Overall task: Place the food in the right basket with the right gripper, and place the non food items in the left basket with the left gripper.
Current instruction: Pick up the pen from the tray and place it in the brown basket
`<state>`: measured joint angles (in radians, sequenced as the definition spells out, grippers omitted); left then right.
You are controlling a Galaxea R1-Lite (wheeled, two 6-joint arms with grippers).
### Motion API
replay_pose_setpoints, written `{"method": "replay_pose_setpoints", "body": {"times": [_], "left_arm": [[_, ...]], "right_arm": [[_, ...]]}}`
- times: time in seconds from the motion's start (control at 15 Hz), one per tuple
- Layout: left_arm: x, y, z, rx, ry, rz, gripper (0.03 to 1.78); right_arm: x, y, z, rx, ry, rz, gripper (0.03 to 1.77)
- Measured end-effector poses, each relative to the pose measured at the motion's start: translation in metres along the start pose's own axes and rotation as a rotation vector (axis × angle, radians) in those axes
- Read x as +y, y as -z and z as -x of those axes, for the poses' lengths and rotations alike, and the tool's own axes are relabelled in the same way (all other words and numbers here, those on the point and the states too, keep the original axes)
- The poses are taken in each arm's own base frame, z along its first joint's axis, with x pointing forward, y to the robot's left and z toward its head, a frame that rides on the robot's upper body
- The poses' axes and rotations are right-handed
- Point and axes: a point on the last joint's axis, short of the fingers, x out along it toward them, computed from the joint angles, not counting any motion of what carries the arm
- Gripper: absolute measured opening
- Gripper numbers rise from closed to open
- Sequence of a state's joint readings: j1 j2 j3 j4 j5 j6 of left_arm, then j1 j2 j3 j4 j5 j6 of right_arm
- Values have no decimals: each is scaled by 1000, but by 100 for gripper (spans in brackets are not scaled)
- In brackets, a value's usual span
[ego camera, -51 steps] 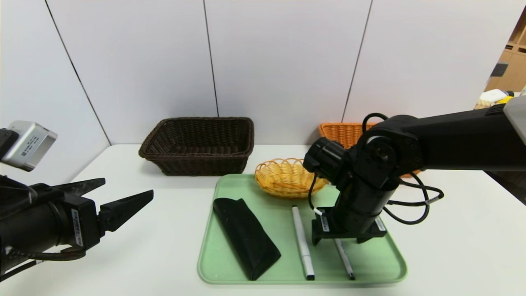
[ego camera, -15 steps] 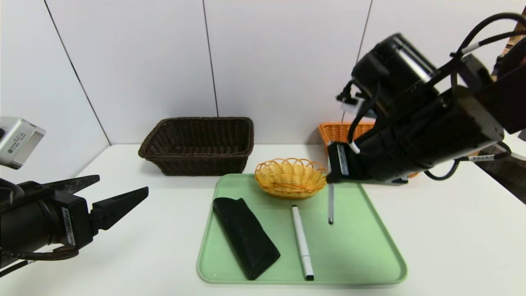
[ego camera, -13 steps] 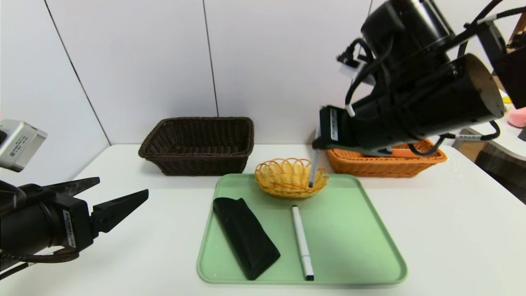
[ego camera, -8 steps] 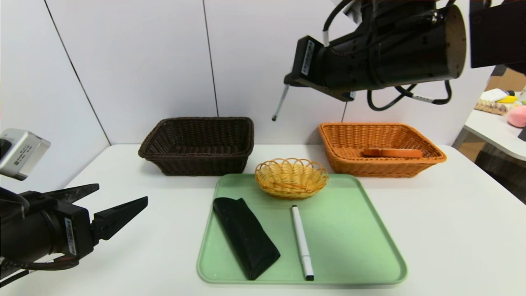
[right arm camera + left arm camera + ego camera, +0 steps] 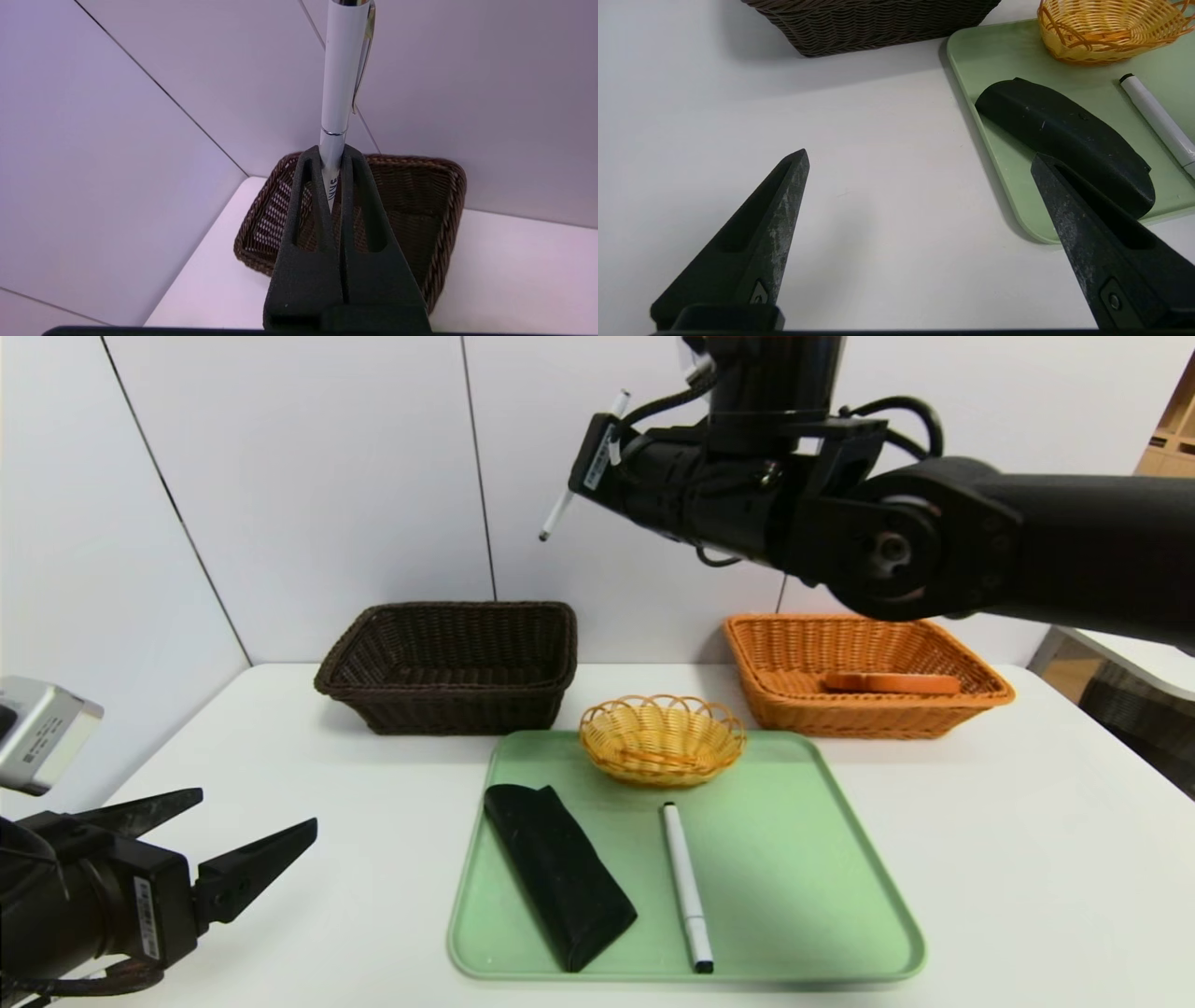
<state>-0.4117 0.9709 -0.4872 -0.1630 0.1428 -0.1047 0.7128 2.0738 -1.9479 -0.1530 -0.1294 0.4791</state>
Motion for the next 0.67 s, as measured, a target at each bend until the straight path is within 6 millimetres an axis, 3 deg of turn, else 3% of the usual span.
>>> {"method": "replay_pose_setpoints", "body": {"times": [0.33, 0.67], "left_arm": [[1, 1, 3, -9, -23, 2, 169], [1, 0, 3, -13, -32, 3, 169]], "right_arm": [[-14, 40, -39, -67, -37, -8, 6], [-35, 88, -67, -25, 2, 3, 6]]}}
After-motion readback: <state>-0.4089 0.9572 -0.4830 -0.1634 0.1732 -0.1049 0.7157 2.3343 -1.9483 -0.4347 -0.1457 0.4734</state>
